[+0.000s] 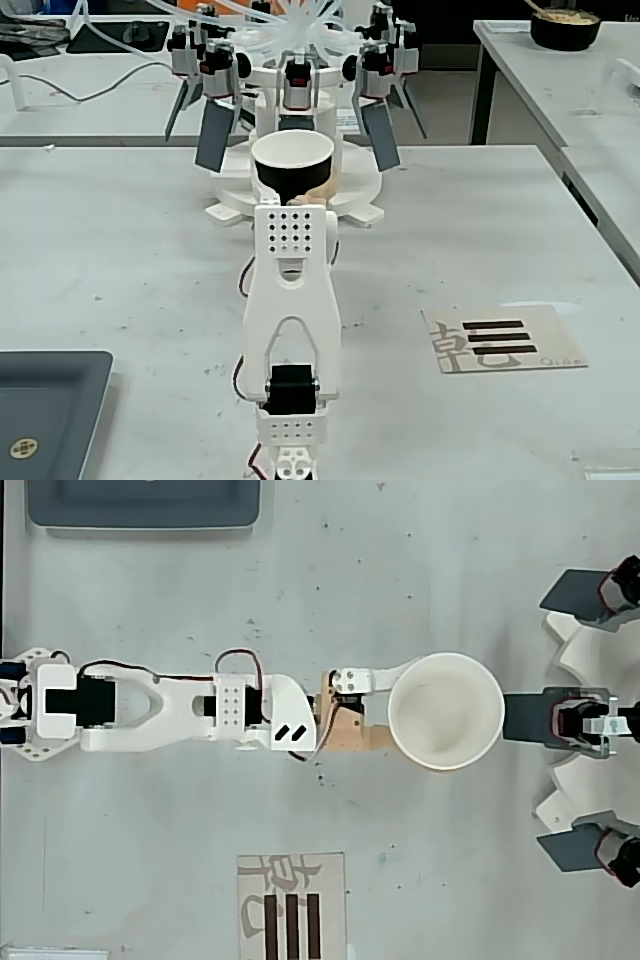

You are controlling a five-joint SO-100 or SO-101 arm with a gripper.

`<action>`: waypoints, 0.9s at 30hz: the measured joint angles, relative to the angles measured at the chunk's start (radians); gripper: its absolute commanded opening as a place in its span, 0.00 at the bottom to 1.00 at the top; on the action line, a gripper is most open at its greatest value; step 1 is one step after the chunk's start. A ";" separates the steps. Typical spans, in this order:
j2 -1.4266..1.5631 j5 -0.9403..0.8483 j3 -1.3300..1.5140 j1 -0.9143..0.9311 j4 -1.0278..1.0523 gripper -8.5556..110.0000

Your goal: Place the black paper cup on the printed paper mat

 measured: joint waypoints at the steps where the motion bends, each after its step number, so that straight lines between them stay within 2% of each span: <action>1: 0.000 -0.003 0.006 0.006 0.000 0.13; 4: 0.012 -0.046 0.069 0.044 -0.031 0.13; 15: 0.015 -0.049 0.075 0.048 -0.048 0.13; 27: 0.124 -0.031 0.218 0.048 -0.074 0.13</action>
